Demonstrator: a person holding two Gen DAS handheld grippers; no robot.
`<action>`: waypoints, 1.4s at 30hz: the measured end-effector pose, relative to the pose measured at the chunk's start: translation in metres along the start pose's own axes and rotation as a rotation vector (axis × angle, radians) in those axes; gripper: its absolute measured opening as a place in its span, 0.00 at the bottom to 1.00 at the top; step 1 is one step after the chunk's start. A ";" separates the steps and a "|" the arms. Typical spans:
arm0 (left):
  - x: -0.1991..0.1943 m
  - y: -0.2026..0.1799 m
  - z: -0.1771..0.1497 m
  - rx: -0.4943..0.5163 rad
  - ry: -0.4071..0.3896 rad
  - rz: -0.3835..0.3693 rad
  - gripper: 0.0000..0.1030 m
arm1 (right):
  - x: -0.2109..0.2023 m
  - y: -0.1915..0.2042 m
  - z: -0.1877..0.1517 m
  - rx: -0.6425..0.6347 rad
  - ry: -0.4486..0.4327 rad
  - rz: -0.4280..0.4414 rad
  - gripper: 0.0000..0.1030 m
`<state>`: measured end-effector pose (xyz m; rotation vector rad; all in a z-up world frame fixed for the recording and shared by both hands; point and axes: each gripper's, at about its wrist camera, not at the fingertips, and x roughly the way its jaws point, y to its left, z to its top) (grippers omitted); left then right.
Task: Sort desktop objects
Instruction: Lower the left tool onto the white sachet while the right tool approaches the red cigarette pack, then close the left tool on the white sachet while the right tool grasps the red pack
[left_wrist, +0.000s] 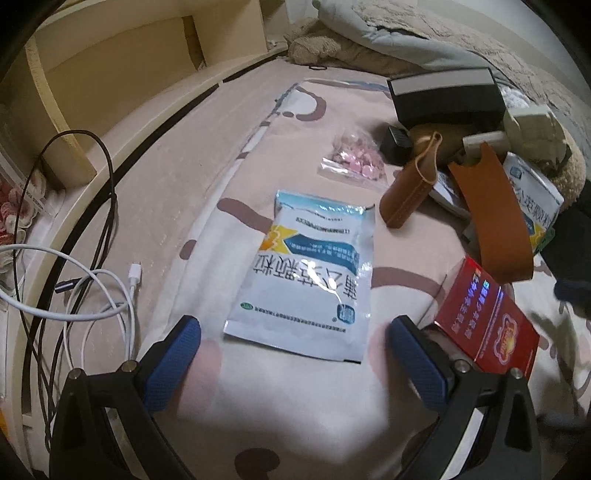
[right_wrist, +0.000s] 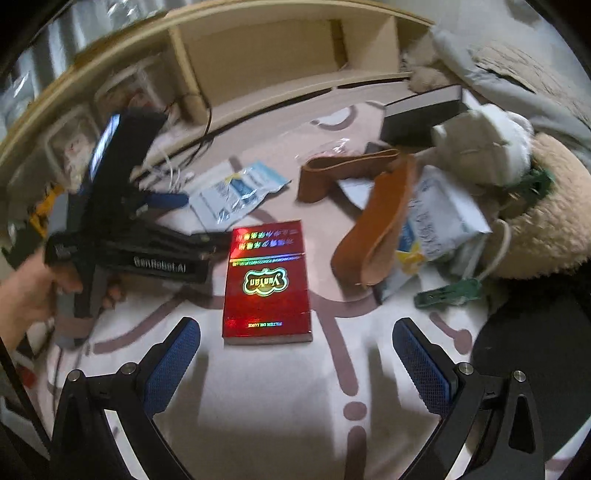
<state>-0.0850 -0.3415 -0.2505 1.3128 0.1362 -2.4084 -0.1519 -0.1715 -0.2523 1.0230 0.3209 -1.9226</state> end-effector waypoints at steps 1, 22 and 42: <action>-0.001 0.001 0.001 -0.006 -0.009 -0.002 1.00 | 0.003 0.004 0.000 -0.021 0.009 -0.006 1.00; 0.001 -0.017 0.016 0.152 -0.015 0.008 0.59 | -0.007 0.000 -0.014 -0.010 0.113 -0.100 0.57; -0.062 -0.068 -0.057 0.186 0.061 -0.295 0.56 | -0.144 -0.064 -0.134 0.135 0.300 -0.151 0.56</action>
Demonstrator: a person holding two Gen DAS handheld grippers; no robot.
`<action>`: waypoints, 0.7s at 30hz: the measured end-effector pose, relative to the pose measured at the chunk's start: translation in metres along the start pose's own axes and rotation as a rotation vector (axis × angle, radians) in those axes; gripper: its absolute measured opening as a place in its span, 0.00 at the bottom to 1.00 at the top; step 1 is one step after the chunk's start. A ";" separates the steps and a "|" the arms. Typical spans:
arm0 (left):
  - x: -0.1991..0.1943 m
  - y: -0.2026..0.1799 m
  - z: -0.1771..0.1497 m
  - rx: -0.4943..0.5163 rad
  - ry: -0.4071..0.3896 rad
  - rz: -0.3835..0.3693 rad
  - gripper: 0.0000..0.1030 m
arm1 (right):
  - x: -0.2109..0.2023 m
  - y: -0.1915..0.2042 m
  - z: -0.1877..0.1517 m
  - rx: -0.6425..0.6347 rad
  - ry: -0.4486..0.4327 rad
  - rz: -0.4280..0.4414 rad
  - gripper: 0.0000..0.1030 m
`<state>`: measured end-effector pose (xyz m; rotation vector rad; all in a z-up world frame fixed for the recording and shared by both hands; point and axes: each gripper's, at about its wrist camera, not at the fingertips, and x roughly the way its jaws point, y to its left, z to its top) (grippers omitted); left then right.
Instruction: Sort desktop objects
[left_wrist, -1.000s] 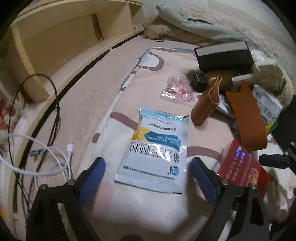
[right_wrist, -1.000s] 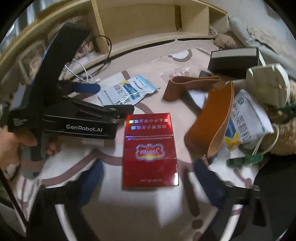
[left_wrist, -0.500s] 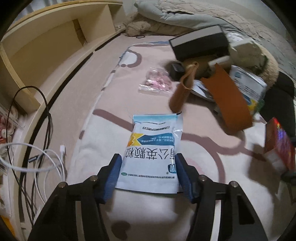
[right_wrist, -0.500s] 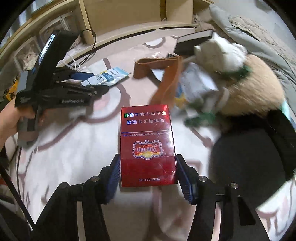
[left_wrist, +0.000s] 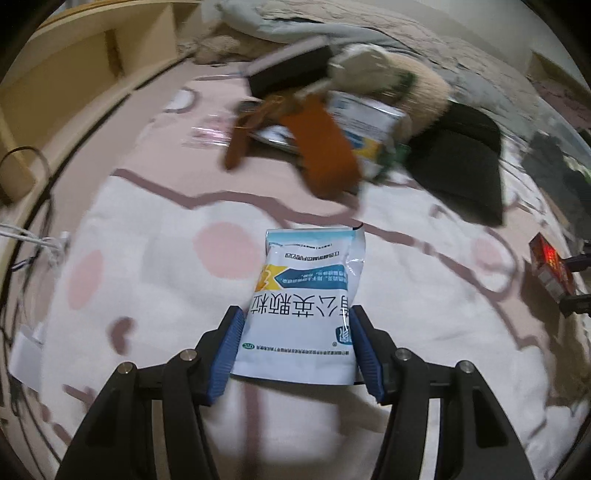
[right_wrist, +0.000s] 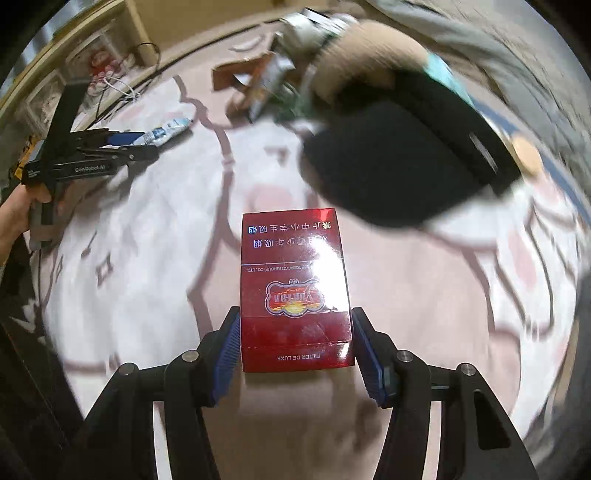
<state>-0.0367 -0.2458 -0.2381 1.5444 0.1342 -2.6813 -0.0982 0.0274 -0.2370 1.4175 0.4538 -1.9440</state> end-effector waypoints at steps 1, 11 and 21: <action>0.000 -0.010 -0.001 0.019 0.011 -0.015 0.56 | -0.003 -0.003 -0.007 0.012 0.009 0.001 0.56; 0.001 -0.136 -0.004 0.391 0.109 -0.155 0.56 | -0.033 -0.017 -0.068 0.035 0.093 -0.001 0.56; -0.009 -0.264 -0.032 0.694 0.194 -0.374 0.59 | -0.040 -0.033 -0.110 0.047 0.112 -0.005 0.56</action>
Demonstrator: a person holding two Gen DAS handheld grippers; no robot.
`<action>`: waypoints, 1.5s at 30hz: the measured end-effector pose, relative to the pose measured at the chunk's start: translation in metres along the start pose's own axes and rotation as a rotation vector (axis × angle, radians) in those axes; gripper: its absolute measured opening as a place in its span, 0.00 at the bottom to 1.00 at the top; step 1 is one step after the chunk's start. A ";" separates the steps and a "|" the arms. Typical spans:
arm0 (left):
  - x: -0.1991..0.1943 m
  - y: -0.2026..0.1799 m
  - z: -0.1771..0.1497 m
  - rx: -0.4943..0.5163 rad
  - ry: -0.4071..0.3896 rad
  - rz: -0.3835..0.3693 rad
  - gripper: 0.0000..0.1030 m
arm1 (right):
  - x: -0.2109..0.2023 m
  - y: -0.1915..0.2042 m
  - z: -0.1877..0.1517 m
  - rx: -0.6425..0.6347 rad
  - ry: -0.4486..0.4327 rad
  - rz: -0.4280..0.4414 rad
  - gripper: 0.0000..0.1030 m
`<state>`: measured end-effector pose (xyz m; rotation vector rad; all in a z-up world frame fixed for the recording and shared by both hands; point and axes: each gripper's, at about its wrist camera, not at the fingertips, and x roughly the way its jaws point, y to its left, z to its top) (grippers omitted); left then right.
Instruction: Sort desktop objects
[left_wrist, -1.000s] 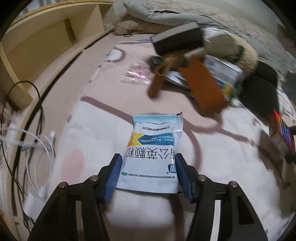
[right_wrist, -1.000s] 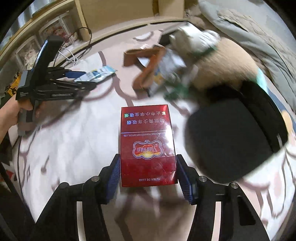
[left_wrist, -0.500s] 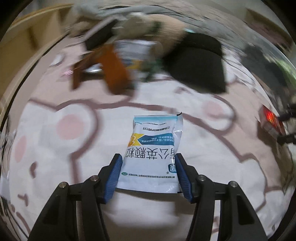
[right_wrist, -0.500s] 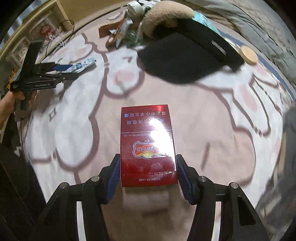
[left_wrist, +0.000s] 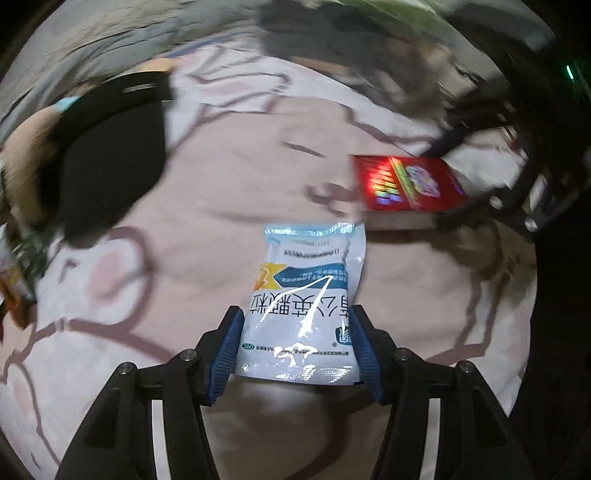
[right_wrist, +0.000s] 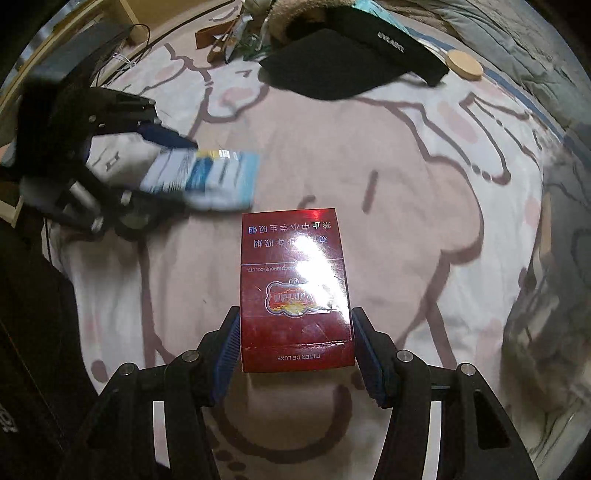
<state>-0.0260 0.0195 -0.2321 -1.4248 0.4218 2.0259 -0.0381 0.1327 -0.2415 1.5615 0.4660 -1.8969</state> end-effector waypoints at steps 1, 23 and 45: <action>0.003 -0.006 0.000 0.019 0.010 0.012 0.61 | 0.002 -0.001 -0.001 -0.009 0.006 0.000 0.56; 0.004 0.061 -0.010 -0.145 0.090 0.251 0.89 | 0.012 -0.029 -0.012 0.013 -0.008 -0.191 0.79; 0.017 0.008 0.043 -0.108 0.080 0.060 1.00 | -0.011 -0.048 0.003 0.025 -0.087 -0.358 0.98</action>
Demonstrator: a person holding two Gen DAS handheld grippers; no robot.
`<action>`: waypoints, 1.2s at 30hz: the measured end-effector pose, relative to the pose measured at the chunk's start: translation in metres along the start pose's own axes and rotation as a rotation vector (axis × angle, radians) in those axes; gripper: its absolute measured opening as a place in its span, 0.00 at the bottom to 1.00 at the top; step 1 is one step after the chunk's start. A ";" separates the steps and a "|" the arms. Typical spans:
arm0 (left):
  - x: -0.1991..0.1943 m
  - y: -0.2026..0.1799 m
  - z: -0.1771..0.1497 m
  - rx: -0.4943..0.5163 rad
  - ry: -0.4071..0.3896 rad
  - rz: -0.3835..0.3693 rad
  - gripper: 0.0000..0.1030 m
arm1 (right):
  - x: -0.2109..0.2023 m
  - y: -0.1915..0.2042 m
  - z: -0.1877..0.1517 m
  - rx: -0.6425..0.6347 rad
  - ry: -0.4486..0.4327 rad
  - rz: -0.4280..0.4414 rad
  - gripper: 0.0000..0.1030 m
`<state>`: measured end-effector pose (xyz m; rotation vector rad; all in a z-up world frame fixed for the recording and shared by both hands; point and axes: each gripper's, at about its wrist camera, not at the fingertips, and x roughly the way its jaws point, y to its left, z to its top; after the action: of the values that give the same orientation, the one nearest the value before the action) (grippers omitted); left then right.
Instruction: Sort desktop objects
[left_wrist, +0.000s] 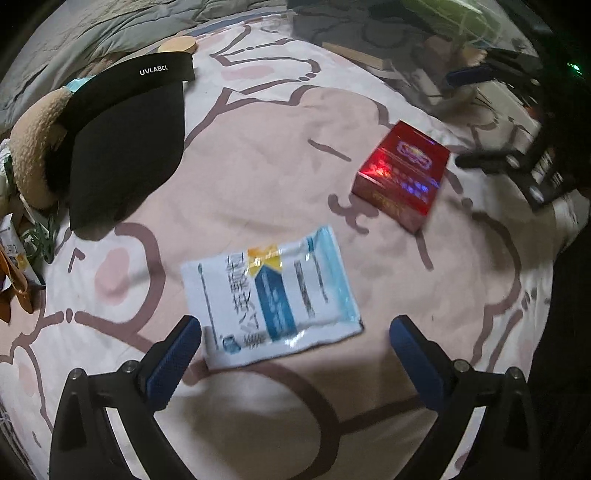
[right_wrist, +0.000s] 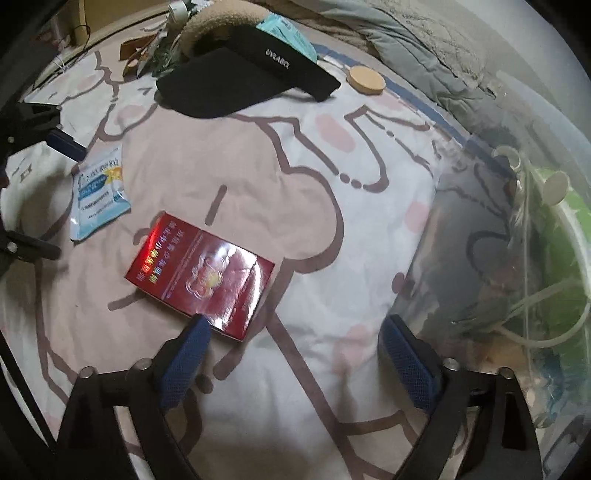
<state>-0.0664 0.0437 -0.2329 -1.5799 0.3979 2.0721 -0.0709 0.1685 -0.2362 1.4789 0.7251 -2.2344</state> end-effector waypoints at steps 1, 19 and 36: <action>-0.003 0.001 -0.004 -0.009 0.000 0.003 1.00 | 0.000 -0.001 0.001 0.003 -0.006 0.012 0.99; 0.023 0.031 0.005 -0.221 0.092 0.060 1.00 | 0.019 0.029 0.030 0.196 0.058 0.211 1.00; 0.030 0.039 0.000 -0.249 0.096 0.070 1.00 | 0.057 0.028 0.030 0.306 0.210 0.177 1.00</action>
<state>-0.0940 0.0182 -0.2641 -1.8382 0.2379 2.1727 -0.0994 0.1267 -0.2855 1.8640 0.3010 -2.1457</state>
